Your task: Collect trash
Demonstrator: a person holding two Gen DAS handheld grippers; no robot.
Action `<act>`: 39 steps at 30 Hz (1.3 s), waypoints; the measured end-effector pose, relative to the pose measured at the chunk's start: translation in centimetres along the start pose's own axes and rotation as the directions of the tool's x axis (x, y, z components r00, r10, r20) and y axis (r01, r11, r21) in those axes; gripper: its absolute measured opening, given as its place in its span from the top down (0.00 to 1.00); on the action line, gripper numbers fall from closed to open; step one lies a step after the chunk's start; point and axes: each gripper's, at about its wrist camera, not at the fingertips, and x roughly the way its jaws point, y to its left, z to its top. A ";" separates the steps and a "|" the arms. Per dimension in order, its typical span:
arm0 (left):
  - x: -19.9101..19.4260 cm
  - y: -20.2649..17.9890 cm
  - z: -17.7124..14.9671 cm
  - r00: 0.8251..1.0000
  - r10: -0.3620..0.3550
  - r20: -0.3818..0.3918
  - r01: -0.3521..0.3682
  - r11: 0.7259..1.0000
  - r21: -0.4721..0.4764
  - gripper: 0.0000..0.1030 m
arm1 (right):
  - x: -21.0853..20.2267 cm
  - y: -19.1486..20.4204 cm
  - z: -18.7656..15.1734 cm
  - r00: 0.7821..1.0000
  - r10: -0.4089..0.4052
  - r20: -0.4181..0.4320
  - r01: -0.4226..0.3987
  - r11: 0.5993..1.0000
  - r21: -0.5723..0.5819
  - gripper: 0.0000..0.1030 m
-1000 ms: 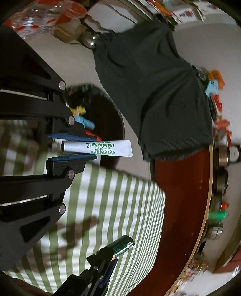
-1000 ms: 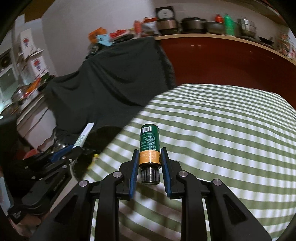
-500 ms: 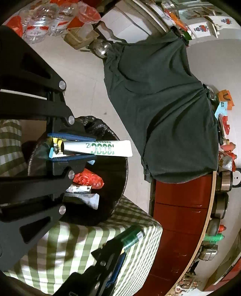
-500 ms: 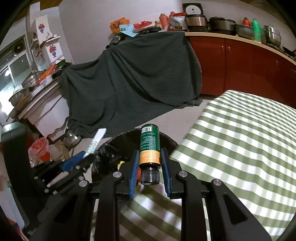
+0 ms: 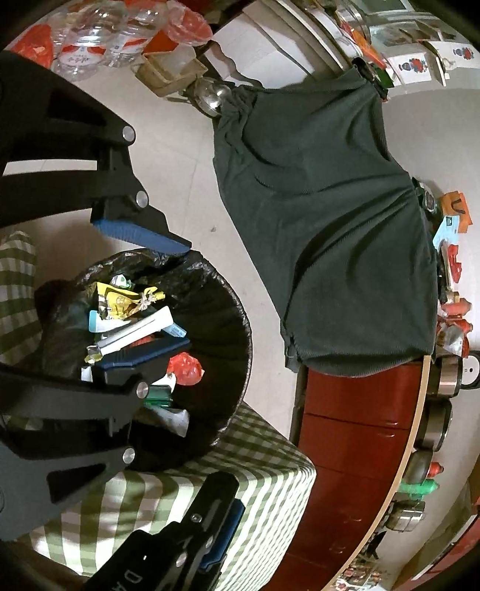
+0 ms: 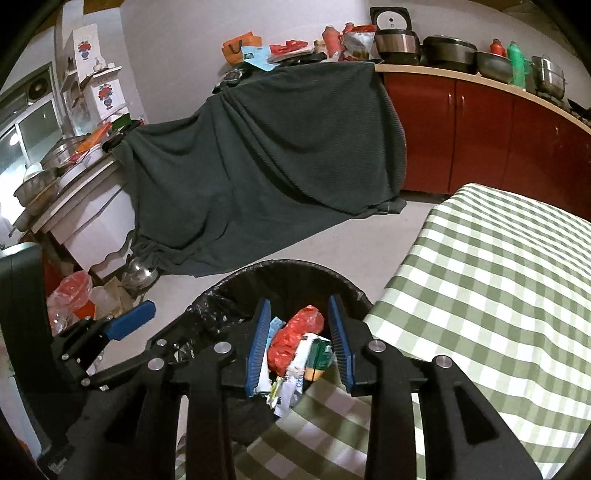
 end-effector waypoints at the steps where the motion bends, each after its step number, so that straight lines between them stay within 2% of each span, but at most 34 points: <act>1: -0.3 -0.1 0.0 1.000 0.004 0.007 -0.004 1.000 0.003 0.50 | -0.3 -0.1 0.0 1.000 -0.007 0.005 0.007 1.000 0.001 0.64; 19: -6.0 -0.5 -1.6 0.999 0.000 0.054 0.000 1.000 0.004 0.32 | -5.7 -1.0 -1.5 0.992 -0.093 0.089 0.094 0.996 -0.007 0.44; 30: -9.5 -0.4 -2.7 0.996 0.004 0.088 -0.005 1.000 0.014 0.30 | -8.7 -0.5 -2.6 0.985 -0.100 0.140 0.103 0.995 -0.014 0.41; 39: -10.4 -0.3 -2.8 0.995 0.001 0.100 -0.002 1.000 0.009 0.30 | -9.6 -0.7 -3.0 0.982 -0.104 0.156 0.107 0.994 -0.010 0.40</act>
